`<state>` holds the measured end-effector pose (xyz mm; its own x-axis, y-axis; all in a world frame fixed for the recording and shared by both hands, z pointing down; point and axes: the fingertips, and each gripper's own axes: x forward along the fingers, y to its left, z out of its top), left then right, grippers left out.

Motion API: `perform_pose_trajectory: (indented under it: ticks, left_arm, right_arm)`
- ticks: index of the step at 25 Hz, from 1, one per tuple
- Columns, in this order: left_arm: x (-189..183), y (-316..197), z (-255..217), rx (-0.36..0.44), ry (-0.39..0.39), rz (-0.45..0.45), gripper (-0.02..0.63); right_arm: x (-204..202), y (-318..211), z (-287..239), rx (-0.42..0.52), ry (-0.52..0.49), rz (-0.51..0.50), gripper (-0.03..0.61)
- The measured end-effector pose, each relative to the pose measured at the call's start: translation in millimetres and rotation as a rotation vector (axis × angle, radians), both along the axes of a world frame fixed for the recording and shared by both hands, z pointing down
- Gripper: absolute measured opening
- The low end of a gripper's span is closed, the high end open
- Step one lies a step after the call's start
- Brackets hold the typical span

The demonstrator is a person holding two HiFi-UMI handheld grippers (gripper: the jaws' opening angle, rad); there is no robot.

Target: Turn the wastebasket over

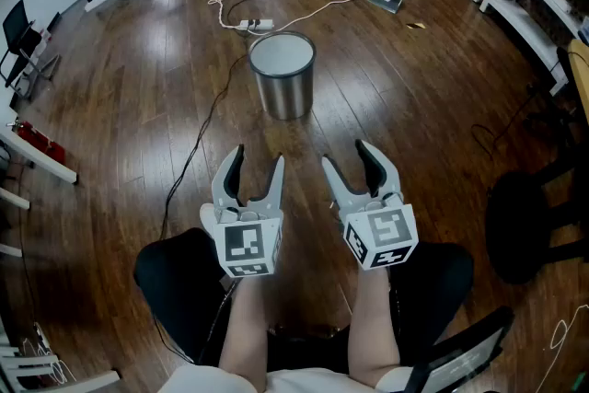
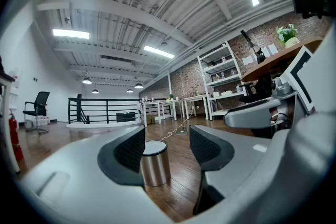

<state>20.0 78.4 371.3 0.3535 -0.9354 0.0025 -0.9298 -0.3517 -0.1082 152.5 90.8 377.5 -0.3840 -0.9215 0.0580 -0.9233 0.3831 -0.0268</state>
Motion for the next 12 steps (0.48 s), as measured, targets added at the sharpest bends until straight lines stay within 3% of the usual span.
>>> perform_pose_trajectory:
  ticks: [12]
  left_arm:
    - [-19.8, -100.9, -18.5, 0.009, 0.035, 0.081, 0.287]
  right_arm:
    - [-32.5, -97.5, -31.5, 0.062, -0.002, 0.008, 0.242]
